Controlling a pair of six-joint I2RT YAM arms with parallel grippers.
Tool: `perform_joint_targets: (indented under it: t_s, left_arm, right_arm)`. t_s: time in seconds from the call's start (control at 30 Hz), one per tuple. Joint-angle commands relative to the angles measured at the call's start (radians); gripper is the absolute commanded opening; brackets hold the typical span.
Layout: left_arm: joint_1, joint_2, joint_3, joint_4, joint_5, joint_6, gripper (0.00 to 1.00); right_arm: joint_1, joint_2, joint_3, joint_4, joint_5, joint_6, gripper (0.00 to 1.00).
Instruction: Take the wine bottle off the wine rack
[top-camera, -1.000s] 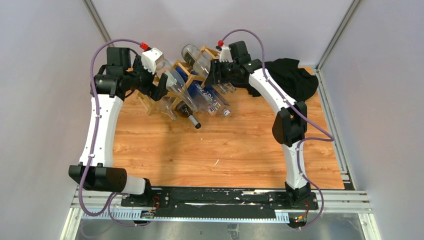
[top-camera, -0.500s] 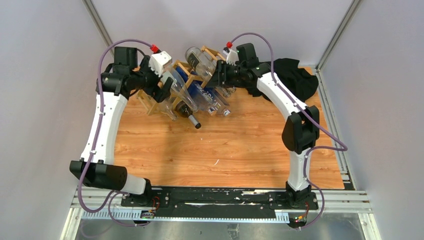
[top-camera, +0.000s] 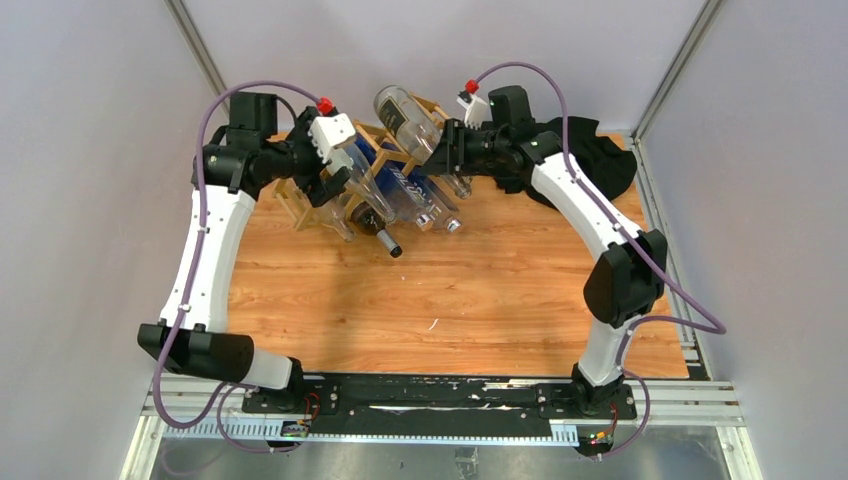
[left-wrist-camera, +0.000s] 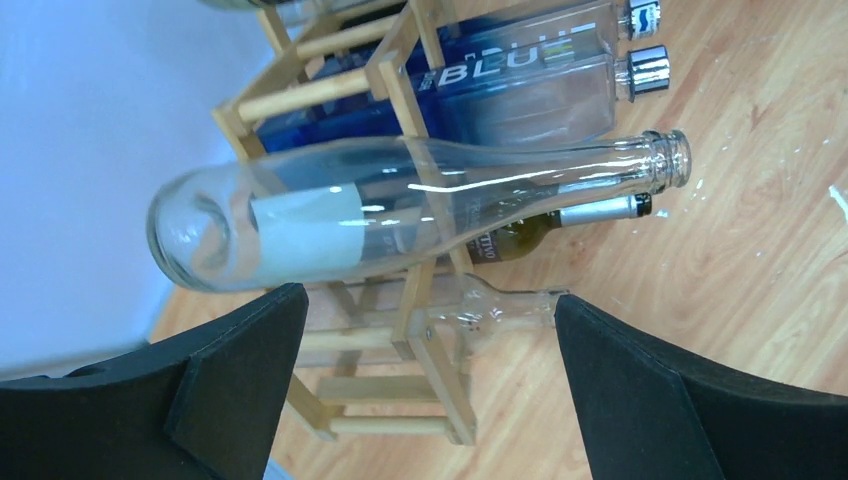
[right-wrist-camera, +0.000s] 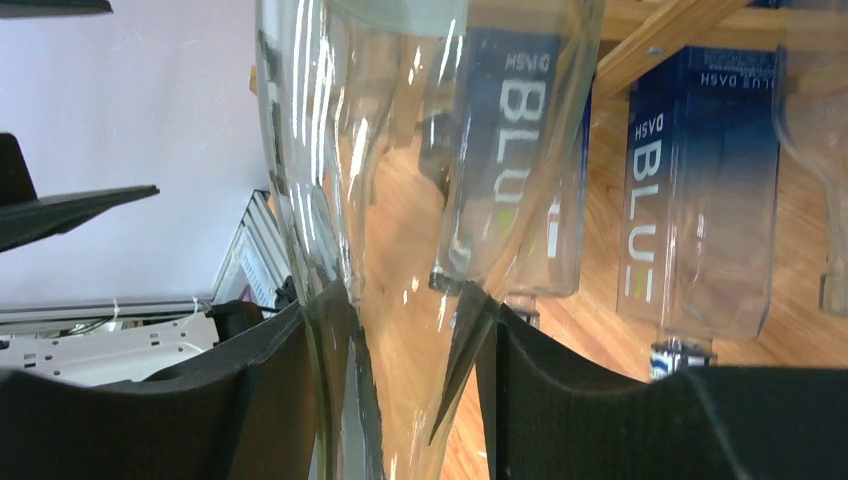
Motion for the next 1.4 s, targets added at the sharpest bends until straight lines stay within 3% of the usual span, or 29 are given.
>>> perform_joint_targets:
  t_s: [0.0, 0.23, 0.63, 0.93, 1.1, 1.37]
  left_arm:
    - [-0.032, -0.064, -0.023, 0.027, 0.050, 0.243, 1.00]
    - [-0.130, -0.120, -0.109, 0.182, -0.035, 0.481, 1.00]
    - [-0.245, -0.254, -0.365, 0.470, -0.082, 0.709, 1.00]
    - [-0.255, -0.323, -0.510, 0.526, -0.079, 0.917, 1.00]
    - [-0.255, -0.335, -0.530, 0.451, -0.083, 1.023, 1.00]
    - [-0.255, -0.338, -0.545, 0.442, -0.099, 1.039, 1.00]
  right_arm:
    - [0.013, -0.160, -0.028, 0.125, -0.039, -0.056, 0.00]
    - [0.071, -0.289, -0.126, 0.073, 0.019, -0.089, 0.00]
    - [0.204, -0.402, -0.136, -0.096, 0.074, -0.187, 0.00]
    - [0.306, -0.369, -0.087, -0.209, 0.099, -0.273, 0.00]
    - [0.340, -0.380, -0.082, -0.218, 0.098, -0.314, 0.00]
    - [0.380, -0.434, -0.114, -0.217, 0.080, -0.375, 0.00]
